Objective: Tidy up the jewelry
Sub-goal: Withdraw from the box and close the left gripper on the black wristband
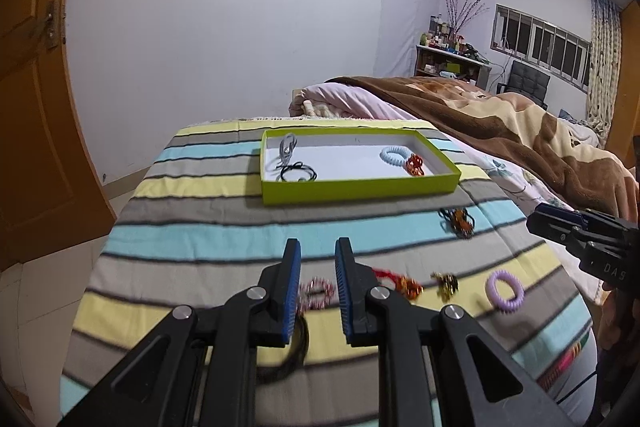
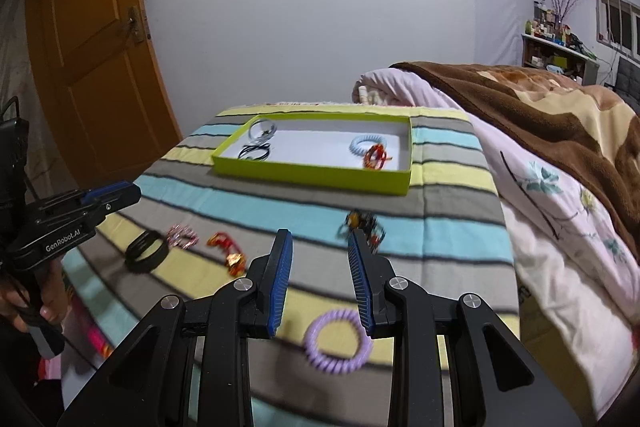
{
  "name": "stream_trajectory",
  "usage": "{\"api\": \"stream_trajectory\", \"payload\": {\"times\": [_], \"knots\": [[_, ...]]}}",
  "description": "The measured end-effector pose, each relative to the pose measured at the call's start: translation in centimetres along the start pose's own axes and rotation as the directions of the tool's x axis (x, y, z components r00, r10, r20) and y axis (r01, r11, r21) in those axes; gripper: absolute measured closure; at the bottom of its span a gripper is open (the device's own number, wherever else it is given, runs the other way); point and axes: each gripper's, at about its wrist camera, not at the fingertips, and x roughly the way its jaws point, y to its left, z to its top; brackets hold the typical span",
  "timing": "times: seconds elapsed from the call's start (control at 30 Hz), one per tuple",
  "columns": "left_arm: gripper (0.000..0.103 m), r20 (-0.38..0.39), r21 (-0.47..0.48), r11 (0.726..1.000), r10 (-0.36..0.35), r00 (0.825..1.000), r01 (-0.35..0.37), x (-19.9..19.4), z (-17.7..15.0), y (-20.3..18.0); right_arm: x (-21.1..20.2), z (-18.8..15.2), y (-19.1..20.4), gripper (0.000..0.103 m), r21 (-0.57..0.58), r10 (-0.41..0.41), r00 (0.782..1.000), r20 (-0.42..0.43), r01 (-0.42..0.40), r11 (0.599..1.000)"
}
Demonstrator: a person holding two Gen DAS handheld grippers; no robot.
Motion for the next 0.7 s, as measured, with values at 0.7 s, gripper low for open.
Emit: {"api": "stream_trajectory", "payload": {"times": [0.7], "knots": [[0.084, -0.025, -0.04, 0.999, 0.029, 0.999, -0.03, -3.5, -4.8, 0.8, -2.5, -3.1, 1.7, 0.073, 0.009, 0.024, 1.0, -0.017, -0.024, 1.0]]}}
